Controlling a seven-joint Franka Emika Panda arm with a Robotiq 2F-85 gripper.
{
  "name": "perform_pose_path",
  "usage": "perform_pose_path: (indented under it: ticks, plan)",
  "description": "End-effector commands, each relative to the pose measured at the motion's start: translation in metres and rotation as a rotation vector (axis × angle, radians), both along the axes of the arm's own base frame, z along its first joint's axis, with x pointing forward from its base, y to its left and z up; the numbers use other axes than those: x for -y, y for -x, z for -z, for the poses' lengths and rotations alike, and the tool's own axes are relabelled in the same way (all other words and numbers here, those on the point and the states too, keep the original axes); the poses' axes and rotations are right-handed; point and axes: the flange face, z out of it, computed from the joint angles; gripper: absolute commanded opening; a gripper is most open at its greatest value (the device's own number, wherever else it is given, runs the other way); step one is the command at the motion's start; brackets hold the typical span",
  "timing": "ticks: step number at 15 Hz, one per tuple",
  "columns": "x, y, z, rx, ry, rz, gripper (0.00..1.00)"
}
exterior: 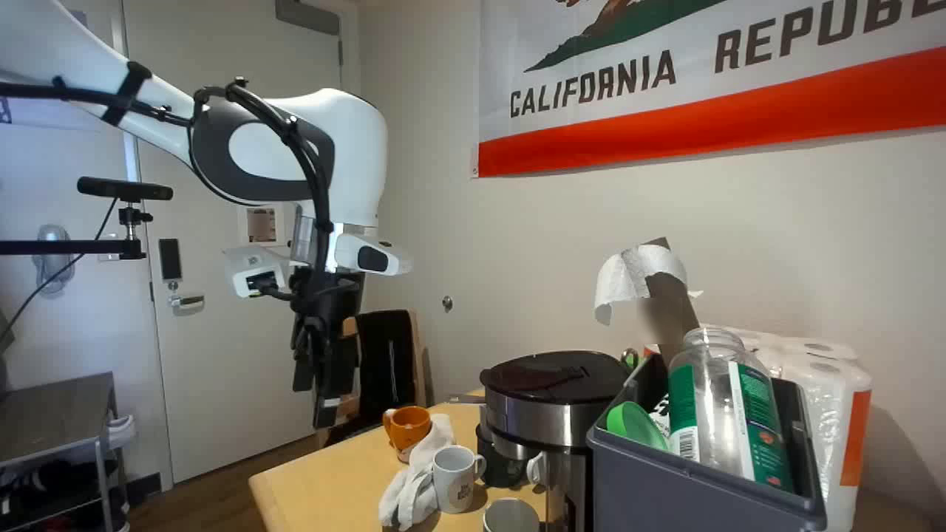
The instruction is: Open the lid of the coffee maker and close it, remove the cup from the coffee maker and clean it with the towel
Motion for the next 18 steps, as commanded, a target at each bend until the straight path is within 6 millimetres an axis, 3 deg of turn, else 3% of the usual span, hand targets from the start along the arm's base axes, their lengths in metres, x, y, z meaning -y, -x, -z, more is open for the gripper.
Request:
perform_pose_path:
  ticks: [1, 7, 10, 14, 18]
  plan:
    - [0.0, 0.0, 0.0, -0.001, 0.0, 0.0, 1.0]
    - [0.0, 0.0, 0.0, -0.001, 0.0, 0.0, 1.0]
    - [0.01, -0.012, 0.007, 0.003, -0.023, 0.052, 1.0]
    - [0.038, -0.027, 0.012, 0.058, -0.007, 0.191, 1.0]
    - [0.082, -0.041, 0.021, 0.115, -0.015, 0.345, 1.0]
